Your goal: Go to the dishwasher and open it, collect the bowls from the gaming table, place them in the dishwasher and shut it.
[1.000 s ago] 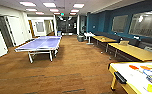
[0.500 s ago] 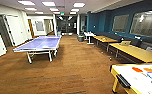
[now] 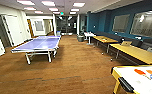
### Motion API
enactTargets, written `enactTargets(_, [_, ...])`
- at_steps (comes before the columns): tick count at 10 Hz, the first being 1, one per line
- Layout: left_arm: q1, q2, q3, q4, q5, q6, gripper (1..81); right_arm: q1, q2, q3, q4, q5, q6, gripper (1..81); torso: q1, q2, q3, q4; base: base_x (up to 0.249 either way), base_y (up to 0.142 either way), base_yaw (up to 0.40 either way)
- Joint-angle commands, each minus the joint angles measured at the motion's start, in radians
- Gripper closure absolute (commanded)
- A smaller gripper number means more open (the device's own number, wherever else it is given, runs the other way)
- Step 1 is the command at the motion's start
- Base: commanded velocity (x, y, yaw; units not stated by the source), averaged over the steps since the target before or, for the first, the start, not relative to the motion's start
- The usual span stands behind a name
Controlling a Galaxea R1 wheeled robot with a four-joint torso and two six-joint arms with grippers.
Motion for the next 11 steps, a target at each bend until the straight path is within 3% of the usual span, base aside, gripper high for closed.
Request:
enactTargets(1, [-0.033,-0.011,-0.004,0.0,0.05,0.006,1.0,0.044,0.009,0.013,-0.012,-0.039,-0.005,1.0,0.0,0.0,0.0,0.0,0.136,0.0,0.0])
enactTargets(11, [-0.033,-0.005,-0.004,-0.003,0.049,0.006,1.0,0.041,0.008,0.01,-0.012,-0.039,-0.005,1.0,-0.002,-0.001,0.0,0.0,0.137,0.0,0.0])
